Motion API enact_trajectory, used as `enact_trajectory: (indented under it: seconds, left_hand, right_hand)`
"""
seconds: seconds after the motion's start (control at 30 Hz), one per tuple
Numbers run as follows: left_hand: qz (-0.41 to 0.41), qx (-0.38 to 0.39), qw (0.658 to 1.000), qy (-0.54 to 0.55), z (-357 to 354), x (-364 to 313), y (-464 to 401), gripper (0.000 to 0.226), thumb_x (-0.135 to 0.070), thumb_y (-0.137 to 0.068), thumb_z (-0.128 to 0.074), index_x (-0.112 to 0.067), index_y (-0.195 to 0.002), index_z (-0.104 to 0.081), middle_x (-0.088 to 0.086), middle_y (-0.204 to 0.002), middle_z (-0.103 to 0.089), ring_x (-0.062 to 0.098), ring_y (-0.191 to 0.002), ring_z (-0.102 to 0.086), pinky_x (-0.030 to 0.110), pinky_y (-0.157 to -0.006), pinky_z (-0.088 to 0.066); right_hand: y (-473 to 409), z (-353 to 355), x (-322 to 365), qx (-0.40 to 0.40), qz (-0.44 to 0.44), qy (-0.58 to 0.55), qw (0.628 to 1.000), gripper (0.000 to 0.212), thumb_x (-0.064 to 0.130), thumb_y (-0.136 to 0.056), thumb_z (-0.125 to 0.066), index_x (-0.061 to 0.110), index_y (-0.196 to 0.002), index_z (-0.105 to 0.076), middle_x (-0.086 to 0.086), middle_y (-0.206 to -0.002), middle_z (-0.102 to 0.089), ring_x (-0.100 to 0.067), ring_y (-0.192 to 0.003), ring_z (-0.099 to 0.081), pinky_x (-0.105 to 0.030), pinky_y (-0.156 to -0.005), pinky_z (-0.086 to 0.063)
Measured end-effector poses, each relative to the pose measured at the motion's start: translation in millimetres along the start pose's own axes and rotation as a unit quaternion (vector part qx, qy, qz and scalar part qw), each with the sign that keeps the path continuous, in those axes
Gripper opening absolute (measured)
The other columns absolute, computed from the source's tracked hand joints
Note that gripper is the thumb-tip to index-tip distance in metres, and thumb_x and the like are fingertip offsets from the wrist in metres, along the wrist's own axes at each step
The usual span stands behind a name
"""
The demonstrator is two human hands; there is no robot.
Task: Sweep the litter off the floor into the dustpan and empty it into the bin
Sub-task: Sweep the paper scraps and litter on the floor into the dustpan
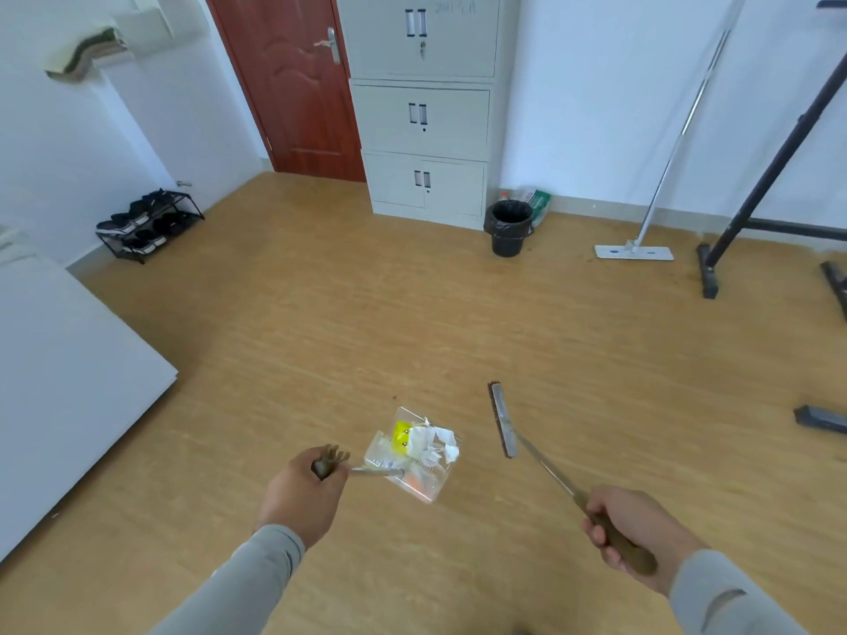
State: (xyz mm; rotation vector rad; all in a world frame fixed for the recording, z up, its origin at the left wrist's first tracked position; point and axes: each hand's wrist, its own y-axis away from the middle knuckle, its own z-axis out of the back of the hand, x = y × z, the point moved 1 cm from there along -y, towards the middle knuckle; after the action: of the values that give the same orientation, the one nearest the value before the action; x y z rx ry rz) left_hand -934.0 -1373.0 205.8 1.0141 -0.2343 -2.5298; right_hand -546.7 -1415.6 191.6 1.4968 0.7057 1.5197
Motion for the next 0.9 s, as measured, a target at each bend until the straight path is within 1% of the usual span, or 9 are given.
enact_trajectory:
  seconds: [0.07, 0.13, 0.2, 0.3, 0.43, 0.53, 0.63, 0.73, 0.9]
  left_hand:
    - [0.003, -0.008, 1.000, 0.002, -9.0, -20.2, -8.9, 0.021, -0.039, -0.095, -0.064, -0.031, -0.113, -0.069, -0.004, -0.072, -0.072, 0.020, -0.068, -0.068, 0.029, -0.058, -0.049]
    - [0.009, -0.012, 1.000, 0.005, -13.9, -38.1, -22.2, 0.023, -0.039, -0.095, -0.064, -0.029, -0.115, -0.069, -0.005, -0.074, -0.072, 0.021, -0.070, -0.068, 0.031, -0.060, -0.051]
    - [0.010, -0.015, 1.000, 0.009, -17.5, -54.1, -40.4, 0.023, -0.039, -0.095, -0.064, -0.028, -0.114, -0.069, -0.004, -0.075, -0.072, 0.022, -0.071, -0.068, 0.032, -0.062, -0.053]
    - [0.003, -0.015, 1.000, 0.013, -21.4, -75.5, -74.9, 0.019, -0.039, -0.095, -0.063, -0.029, -0.112, -0.069, -0.004, -0.074, -0.071, 0.021, -0.071, -0.067, 0.031, -0.061, -0.050]
    - [-0.017, 0.001, 1.000, 0.022, -22.3, -97.5, -130.1, 0.014, -0.038, -0.096, -0.063, -0.029, -0.107, -0.069, -0.003, -0.070, -0.070, 0.020, -0.066, -0.066, 0.029, -0.056, -0.047]
    - [-0.030, 0.017, 0.999, 0.035, -18.2, -110.4, -174.3, 0.013, -0.038, -0.097, -0.062, -0.029, -0.104, -0.069, -0.003, -0.066, -0.069, 0.020, -0.063, -0.065, 0.029, -0.054, -0.046]
    - [-0.041, 0.026, 0.998, 0.038, -11.2, -120.1, -218.8, 0.012, -0.039, -0.097, -0.062, -0.030, -0.101, -0.069, -0.003, -0.066, -0.068, 0.020, -0.066, -0.065, 0.030, -0.057, -0.047]
    - [-0.051, 0.036, 0.997, 0.042, -6.4, -131.1, -260.2, 0.011, -0.040, -0.096, -0.062, -0.033, -0.100, -0.068, -0.004, -0.067, -0.068, 0.020, -0.066, -0.065, 0.029, -0.057, -0.047]
    - [-0.055, 0.044, 0.996, 0.053, -10.0, -157.0, -313.0, 0.009, -0.041, -0.094, -0.064, -0.033, -0.097, -0.068, -0.003, -0.069, -0.070, 0.023, -0.068, -0.066, 0.033, -0.061, -0.051]
  right_hand:
    - [-6.5, 12.0, 20.3, -0.003, 0.005, -0.003, 1.000, 0.014, 0.005, -0.095, -0.048, -0.005, -0.094, -0.058, -0.012, -0.057, -0.054, -0.017, -0.037, -0.041, -0.020, -0.034, -0.032]
    - [-12.8, 19.0, 39.6, -0.006, 0.013, -0.005, 1.000, 0.015, 0.003, -0.096, -0.047, -0.006, -0.094, -0.059, -0.012, -0.056, -0.054, -0.016, -0.035, -0.041, -0.020, -0.033, -0.032]
    - [-19.5, 21.9, 58.6, -0.008, 0.016, -0.012, 1.000, 0.016, 0.003, -0.096, -0.047, -0.008, -0.096, -0.059, -0.012, -0.058, -0.055, -0.015, -0.034, -0.042, -0.020, -0.033, -0.033]
    - [-34.6, 20.2, 87.9, -0.007, 0.016, -0.034, 0.999, 0.015, 0.002, -0.096, -0.048, -0.008, -0.099, -0.059, -0.015, -0.066, -0.058, -0.015, -0.037, -0.044, -0.020, -0.034, -0.033]
    - [-55.8, 2.1, 132.9, -0.022, 0.016, -0.053, 0.998, 0.013, 0.003, -0.097, -0.048, -0.007, -0.098, -0.058, -0.016, -0.069, -0.060, -0.015, -0.037, -0.046, -0.020, -0.033, -0.033]
    - [-70.7, -18.6, 171.1, -0.026, 0.003, -0.067, 0.997, 0.014, 0.005, -0.098, -0.049, -0.006, -0.103, -0.058, -0.017, -0.072, -0.061, -0.015, -0.040, -0.048, -0.020, -0.034, -0.035]
    - [-84.4, -40.8, 204.1, -0.033, -0.004, -0.076, 0.997, 0.016, 0.006, -0.098, -0.049, -0.005, -0.106, -0.057, -0.016, -0.073, -0.062, -0.015, -0.042, -0.049, -0.021, -0.034, -0.037]
    - [-96.2, -59.9, 232.1, -0.036, 0.001, -0.086, 0.996, 0.014, 0.006, -0.097, -0.050, -0.004, -0.104, -0.057, -0.015, -0.070, -0.062, -0.014, -0.040, -0.049, -0.021, -0.033, -0.037]
    - [-110.2, -72.4, 275.0, -0.045, 0.024, -0.095, 0.994, 0.015, 0.005, -0.097, -0.051, -0.006, -0.105, -0.059, -0.017, -0.076, -0.063, -0.015, -0.045, -0.049, -0.022, -0.035, -0.039]
